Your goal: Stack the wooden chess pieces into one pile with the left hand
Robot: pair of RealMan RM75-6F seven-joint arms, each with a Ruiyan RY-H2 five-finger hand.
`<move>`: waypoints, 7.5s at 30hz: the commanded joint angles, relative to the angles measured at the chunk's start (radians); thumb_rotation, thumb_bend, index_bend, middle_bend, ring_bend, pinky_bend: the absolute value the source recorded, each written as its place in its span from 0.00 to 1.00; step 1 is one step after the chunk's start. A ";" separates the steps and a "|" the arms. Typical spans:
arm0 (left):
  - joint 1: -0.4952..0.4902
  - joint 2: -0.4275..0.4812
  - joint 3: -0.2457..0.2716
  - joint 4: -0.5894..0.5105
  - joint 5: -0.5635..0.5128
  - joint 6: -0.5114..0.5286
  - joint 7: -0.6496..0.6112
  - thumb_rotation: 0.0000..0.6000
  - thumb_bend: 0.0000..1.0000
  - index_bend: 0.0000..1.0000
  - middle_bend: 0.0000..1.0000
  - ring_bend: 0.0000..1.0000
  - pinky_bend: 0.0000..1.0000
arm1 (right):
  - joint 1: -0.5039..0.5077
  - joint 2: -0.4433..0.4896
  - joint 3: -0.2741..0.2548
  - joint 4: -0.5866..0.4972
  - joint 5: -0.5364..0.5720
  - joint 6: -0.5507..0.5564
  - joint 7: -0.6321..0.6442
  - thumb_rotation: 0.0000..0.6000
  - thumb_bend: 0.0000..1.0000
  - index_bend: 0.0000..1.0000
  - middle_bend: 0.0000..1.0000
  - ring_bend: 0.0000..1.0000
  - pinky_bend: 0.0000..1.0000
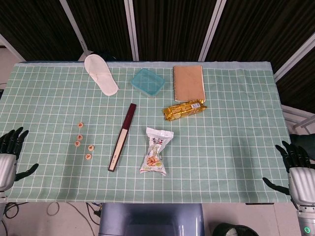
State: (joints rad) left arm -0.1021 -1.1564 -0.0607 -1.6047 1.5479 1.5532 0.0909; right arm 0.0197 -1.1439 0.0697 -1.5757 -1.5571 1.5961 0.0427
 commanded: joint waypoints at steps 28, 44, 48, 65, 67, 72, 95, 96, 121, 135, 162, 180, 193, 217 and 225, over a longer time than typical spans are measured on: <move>0.000 0.006 0.000 0.001 -0.012 -0.012 -0.008 1.00 0.13 0.04 0.00 0.00 0.11 | 0.000 0.003 -0.003 -0.005 -0.002 -0.006 -0.005 1.00 0.20 0.11 0.07 0.06 0.00; -0.029 -0.013 0.026 -0.004 -0.010 -0.091 0.039 1.00 0.13 0.18 0.00 0.00 0.11 | -0.004 0.003 -0.007 -0.015 -0.005 -0.004 -0.001 1.00 0.20 0.11 0.07 0.06 0.00; -0.054 -0.027 0.040 -0.002 0.001 -0.141 0.051 1.00 0.13 0.20 0.00 0.00 0.11 | -0.005 0.004 -0.008 -0.017 -0.004 -0.005 0.000 1.00 0.21 0.11 0.07 0.06 0.00; -0.198 -0.110 0.023 0.011 -0.108 -0.404 0.179 1.00 0.18 0.30 0.00 0.00 0.11 | -0.007 0.007 -0.004 -0.024 0.008 -0.010 0.001 1.00 0.20 0.11 0.07 0.06 0.00; -0.213 -0.123 0.020 0.011 -0.118 -0.421 0.201 1.00 0.19 0.31 0.00 0.00 0.11 | -0.007 0.007 -0.004 -0.024 0.009 -0.010 0.001 1.00 0.20 0.11 0.07 0.06 0.00; -0.239 -0.160 0.007 0.017 -0.157 -0.447 0.261 1.00 0.21 0.33 0.01 0.00 0.11 | -0.006 0.008 -0.003 -0.025 0.012 -0.013 0.002 1.00 0.20 0.11 0.07 0.06 0.00; -0.312 -0.294 0.024 0.124 -0.233 -0.514 0.357 1.00 0.26 0.39 0.02 0.00 0.11 | -0.006 0.012 0.005 -0.031 0.031 -0.022 0.004 1.00 0.20 0.11 0.07 0.06 0.00; -0.313 -0.296 0.025 0.125 -0.234 -0.511 0.360 1.00 0.26 0.39 0.02 0.00 0.11 | -0.006 0.012 0.005 -0.031 0.031 -0.022 0.004 1.00 0.20 0.11 0.07 0.06 0.00; -0.333 -0.334 0.034 0.152 -0.280 -0.495 0.440 1.00 0.27 0.44 0.04 0.00 0.11 | -0.006 0.010 0.005 -0.034 0.034 -0.025 0.003 1.00 0.20 0.11 0.07 0.06 0.00; -0.341 -0.339 0.048 0.165 -0.257 -0.489 0.416 1.00 0.28 0.47 0.06 0.00 0.11 | -0.006 0.011 0.006 -0.035 0.036 -0.028 0.004 1.00 0.20 0.11 0.07 0.06 0.00; -0.398 -0.284 -0.029 0.148 -0.318 -0.510 0.389 1.00 0.31 0.49 0.07 0.00 0.11 | -0.005 0.009 0.004 -0.038 0.036 -0.032 -0.001 1.00 0.20 0.11 0.07 0.06 0.00; -0.439 -0.347 -0.032 0.196 -0.367 -0.529 0.445 1.00 0.31 0.47 0.07 0.00 0.11 | -0.003 0.010 0.009 -0.042 0.050 -0.041 0.000 1.00 0.21 0.11 0.07 0.06 0.00; -0.446 -0.349 -0.014 0.181 -0.392 -0.522 0.500 1.00 0.31 0.43 0.07 0.00 0.11 | -0.003 0.008 0.012 -0.043 0.054 -0.039 -0.003 1.00 0.20 0.11 0.07 0.06 0.00; -0.455 -0.361 -0.002 0.178 -0.360 -0.488 0.494 1.00 0.31 0.36 0.07 0.00 0.11 | -0.003 0.005 0.012 -0.044 0.054 -0.041 -0.006 1.00 0.20 0.11 0.07 0.06 0.00; -0.457 -0.352 0.013 0.154 -0.329 -0.484 0.492 1.00 0.31 0.37 0.07 0.00 0.11 | -0.002 0.005 0.012 -0.046 0.055 -0.043 -0.010 1.00 0.20 0.11 0.07 0.06 0.00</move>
State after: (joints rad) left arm -0.5586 -1.5097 -0.0488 -1.4492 1.2181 1.0705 0.5821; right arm 0.0177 -1.1392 0.0816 -1.6212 -1.5018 1.5535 0.0326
